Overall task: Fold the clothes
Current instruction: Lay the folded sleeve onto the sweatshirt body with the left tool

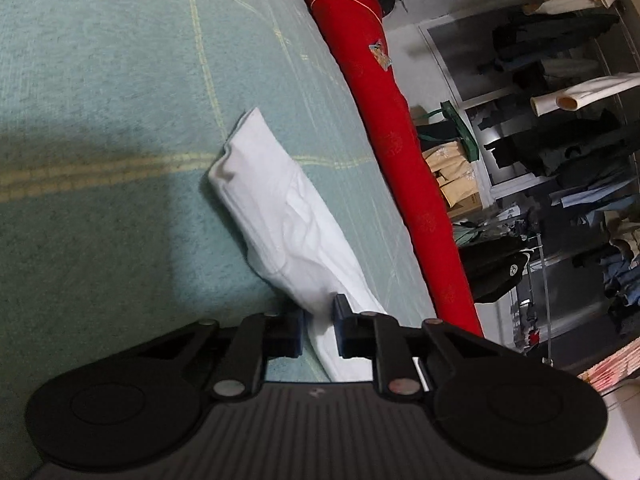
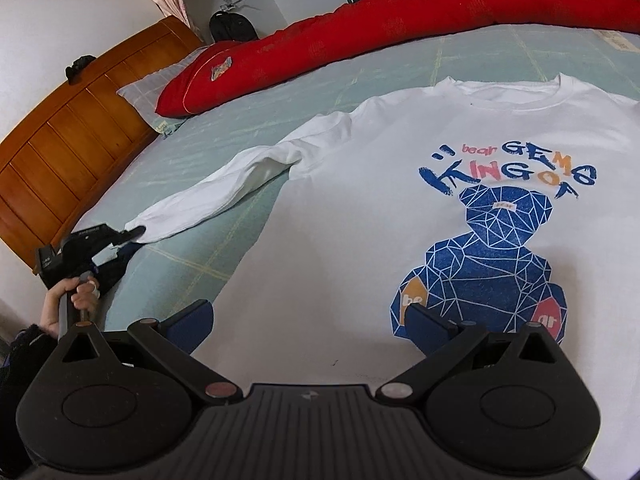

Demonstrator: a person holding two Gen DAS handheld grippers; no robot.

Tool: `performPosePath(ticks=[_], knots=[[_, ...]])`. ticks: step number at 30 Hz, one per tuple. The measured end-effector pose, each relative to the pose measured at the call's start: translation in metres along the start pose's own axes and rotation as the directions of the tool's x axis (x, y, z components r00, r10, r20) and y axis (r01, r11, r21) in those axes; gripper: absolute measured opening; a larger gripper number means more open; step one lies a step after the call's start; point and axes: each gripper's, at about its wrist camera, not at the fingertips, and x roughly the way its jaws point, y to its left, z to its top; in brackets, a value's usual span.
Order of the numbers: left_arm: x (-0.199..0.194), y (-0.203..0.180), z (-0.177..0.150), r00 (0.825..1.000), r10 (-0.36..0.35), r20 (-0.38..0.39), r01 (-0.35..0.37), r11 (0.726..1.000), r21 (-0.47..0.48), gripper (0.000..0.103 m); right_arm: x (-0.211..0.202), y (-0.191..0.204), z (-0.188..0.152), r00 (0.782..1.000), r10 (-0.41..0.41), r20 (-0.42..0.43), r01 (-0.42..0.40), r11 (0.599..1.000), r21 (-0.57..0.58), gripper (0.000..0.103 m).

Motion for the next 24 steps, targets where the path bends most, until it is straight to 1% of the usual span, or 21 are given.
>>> performPosePath(ticks=[3,8,12,13,14,17,18,21,24], knots=[[0.002,0.000,-0.001,1.000,0.005,0.011,-0.005,1.000,-0.004,0.017,-0.001,0.001,-0.001,1.000,-0.005,-0.002,0.005,1.000,-0.009,0.103],[0.020,-0.007,0.013,0.999,0.028,0.032,-0.028,1.000,0.003,0.017,0.000,-0.002,-0.002,1.000,-0.007,-0.003,0.007,1.000,0.010,0.103],[0.035,-0.012,0.022,0.999,0.035,0.036,-0.035,0.999,-0.001,0.017,0.000,0.000,-0.003,1.000,-0.010,-0.004,0.010,1.000,0.000,0.103],[0.034,-0.015,0.022,0.998,0.054,0.035,-0.055,0.998,0.013,0.016,0.000,0.000,-0.003,1.000,-0.017,-0.004,0.017,1.000,-0.006,0.103],[0.033,-0.017,0.021,0.997,0.074,0.035,-0.075,0.997,0.026,0.013,-0.001,0.000,-0.002,1.000,-0.025,-0.003,0.025,1.000,-0.010,0.103],[0.026,-0.026,0.021,0.992,0.118,0.044,-0.121,0.991,0.061,0.009,-0.003,0.000,-0.002,0.999,-0.037,-0.001,0.037,0.999,-0.016,0.103],[0.024,-0.031,0.021,0.990,0.135,0.050,-0.138,0.988,0.073,0.009,-0.003,0.000,-0.002,0.999,-0.040,-0.001,0.040,0.999,-0.016,0.103],[0.013,-0.043,0.023,0.979,0.177,0.099,-0.188,0.975,0.119,0.006,-0.005,0.000,-0.001,0.999,-0.049,0.004,0.049,0.999,-0.023,0.103],[0.002,-0.050,0.028,0.975,0.175,0.137,-0.195,0.969,0.148,0.005,-0.006,0.001,0.000,0.999,-0.053,0.013,0.053,0.998,-0.036,0.103]])
